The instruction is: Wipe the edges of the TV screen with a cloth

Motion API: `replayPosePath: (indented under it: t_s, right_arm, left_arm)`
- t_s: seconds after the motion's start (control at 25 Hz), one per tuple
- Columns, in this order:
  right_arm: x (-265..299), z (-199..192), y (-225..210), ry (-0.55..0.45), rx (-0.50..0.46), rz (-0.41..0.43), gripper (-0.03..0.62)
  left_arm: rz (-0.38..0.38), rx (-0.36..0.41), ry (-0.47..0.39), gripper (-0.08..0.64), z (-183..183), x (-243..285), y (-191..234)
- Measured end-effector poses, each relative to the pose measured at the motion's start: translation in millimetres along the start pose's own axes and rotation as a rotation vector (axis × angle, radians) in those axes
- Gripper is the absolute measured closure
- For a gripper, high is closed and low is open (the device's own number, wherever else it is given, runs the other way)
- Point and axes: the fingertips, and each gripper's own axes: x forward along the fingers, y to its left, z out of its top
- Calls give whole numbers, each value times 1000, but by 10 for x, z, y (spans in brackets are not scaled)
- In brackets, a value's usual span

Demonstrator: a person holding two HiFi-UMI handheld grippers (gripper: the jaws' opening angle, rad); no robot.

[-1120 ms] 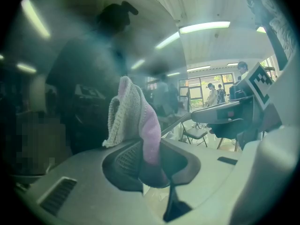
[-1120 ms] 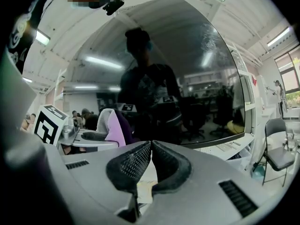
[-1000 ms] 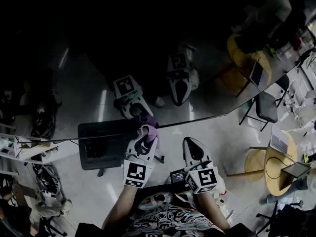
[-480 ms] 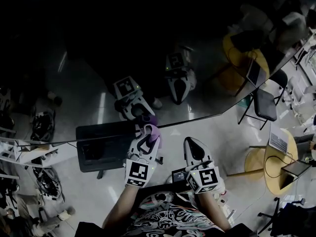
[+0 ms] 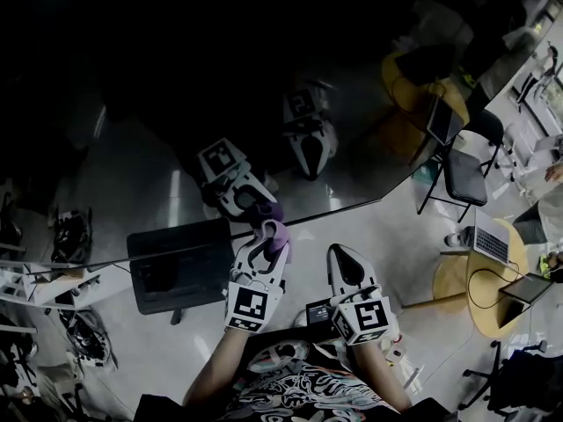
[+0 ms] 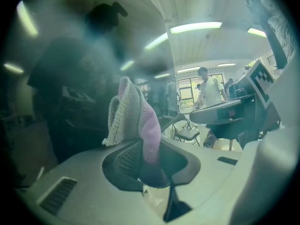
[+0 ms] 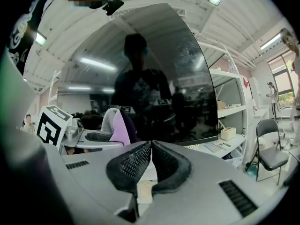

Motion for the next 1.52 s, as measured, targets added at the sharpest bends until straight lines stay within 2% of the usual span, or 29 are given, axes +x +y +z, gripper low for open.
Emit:
replayPosePath:
  t_s: [0.32,0.52,0.72,1.16,1.52]
  right_arm:
    - [-195,20,-539,-1,25,-35,561]
    - [-249,11,-659,4,25,-61,563]
    - [-513,96,-1139,0,39,-85,561]
    - [-689,8,-1190,-8,29,-154,563]
    - [-979,61,-1533,-27,43,-250,563]
  left_arm:
    - [-33,12,1,462,193,416,-402]
    - [-51,14,-5,462,237,510,-466]
    - [-66,23,-1,462,451,818,-867]
    - [-106,23,-31,462,461,921,-883]
    - [-186,48,-62,462,658,1250,-1213]
